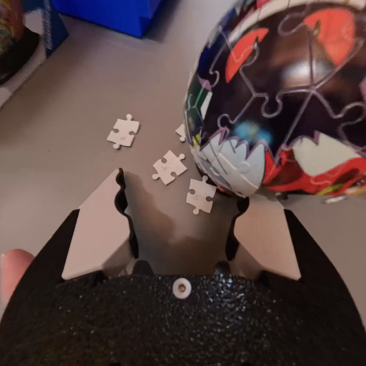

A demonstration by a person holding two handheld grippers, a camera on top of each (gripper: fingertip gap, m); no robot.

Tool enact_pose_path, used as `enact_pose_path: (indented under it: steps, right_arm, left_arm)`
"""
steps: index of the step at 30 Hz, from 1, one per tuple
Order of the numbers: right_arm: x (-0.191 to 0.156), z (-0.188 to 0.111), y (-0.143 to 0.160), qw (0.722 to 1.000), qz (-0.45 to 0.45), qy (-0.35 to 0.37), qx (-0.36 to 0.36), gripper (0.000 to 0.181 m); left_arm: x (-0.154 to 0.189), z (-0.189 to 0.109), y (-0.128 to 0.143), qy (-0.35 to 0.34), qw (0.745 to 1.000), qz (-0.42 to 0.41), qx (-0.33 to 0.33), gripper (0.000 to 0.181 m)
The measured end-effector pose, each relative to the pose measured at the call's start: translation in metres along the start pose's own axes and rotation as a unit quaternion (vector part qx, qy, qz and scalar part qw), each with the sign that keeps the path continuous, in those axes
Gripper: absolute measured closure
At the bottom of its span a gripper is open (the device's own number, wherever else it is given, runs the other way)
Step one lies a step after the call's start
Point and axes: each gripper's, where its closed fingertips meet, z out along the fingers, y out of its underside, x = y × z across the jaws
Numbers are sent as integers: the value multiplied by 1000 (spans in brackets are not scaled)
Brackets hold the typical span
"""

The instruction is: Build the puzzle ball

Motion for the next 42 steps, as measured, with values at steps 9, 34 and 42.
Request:
enact_pose_path:
  steps: [9, 34, 42]
  right_arm:
    - [3, 0, -1, 1000, 14, 14, 14, 35]
    - [7, -14, -10, 994, 70, 47, 66, 47]
    - [11, -46, -4, 980, 118, 121, 106, 54]
  left_arm:
    - [-15, -18, 8, -56, 998, -15, 14, 70]
    - [2, -73, 24, 13, 996, 24, 82, 83]
    - [7, -65, 40, -14, 994, 99, 38, 122]
